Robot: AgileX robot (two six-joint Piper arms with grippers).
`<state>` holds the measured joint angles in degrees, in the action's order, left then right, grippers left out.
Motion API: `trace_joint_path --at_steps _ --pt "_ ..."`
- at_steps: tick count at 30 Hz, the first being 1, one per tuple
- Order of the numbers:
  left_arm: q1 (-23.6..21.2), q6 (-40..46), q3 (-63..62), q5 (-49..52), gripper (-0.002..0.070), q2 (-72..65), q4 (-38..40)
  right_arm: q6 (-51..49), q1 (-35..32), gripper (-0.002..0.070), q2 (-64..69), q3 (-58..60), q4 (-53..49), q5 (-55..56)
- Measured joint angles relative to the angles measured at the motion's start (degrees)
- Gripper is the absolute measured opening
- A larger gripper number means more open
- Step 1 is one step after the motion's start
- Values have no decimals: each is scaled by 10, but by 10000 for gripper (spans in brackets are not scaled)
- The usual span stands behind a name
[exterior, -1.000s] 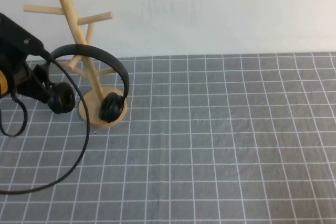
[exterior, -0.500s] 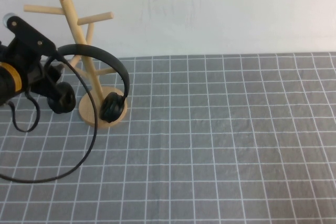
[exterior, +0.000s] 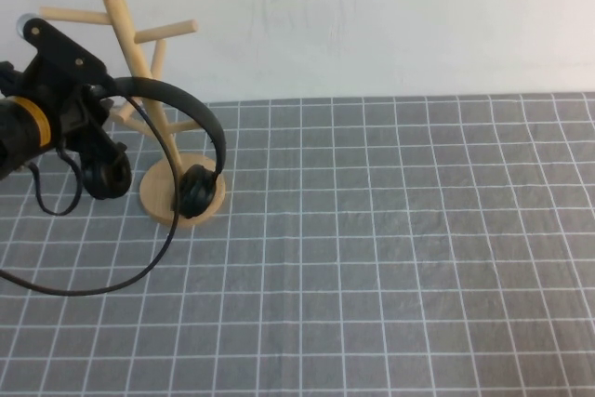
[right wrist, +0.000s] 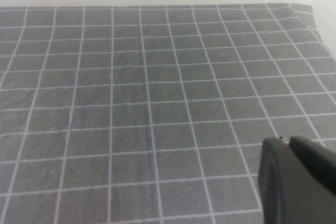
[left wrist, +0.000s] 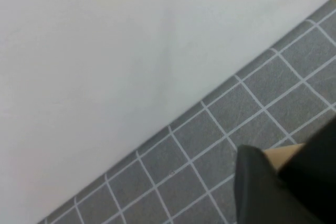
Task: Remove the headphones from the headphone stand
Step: Pick up the headphones from the headphone stand, then place the headphones on the table
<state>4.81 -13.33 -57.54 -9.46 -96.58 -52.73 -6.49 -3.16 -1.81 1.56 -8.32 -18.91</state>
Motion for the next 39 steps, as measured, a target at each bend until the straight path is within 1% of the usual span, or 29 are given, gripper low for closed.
trace_joint_path --at_steps 2,3,4,7,13,22,26,28,31,34,36,39 --pt "-1 -5 0 2 113 -1 -1 0 0 -6 0 0 0 0" --pt "-1 -9 0 3 76 -1 -1 0 0 -6 0 0 0 0" --pt "-1 -17 0 3 58 -1 -1 0 0 -6 0 0 0 0" --pt "0 -25 0 1 53 1 -2 0 0 -6 0 0 0 0" --pt "24 -29 0 31 53 36 -2 0 0 -6 0 0 0 0" --pt "85 -30 0 178 53 139 2 0 0 -6 0 0 0 0" --pt "118 -30 9 240 53 211 16 0 0 -6 0 0 0 0" --pt "131 -30 16 275 53 247 43 0 0 -6 0 0 0 0" --pt "144 -30 28 354 53 297 131 0 0 -6 0 0 0 0" --pt "148 -16 40 443 53 324 259 0 0 -6 0 0 0 0" --pt "148 24 57 490 53 325 347 0 0 -6 0 0 0 0" --pt "152 68 95 505 53 314 436 0 0 -6 0 0 0 0"
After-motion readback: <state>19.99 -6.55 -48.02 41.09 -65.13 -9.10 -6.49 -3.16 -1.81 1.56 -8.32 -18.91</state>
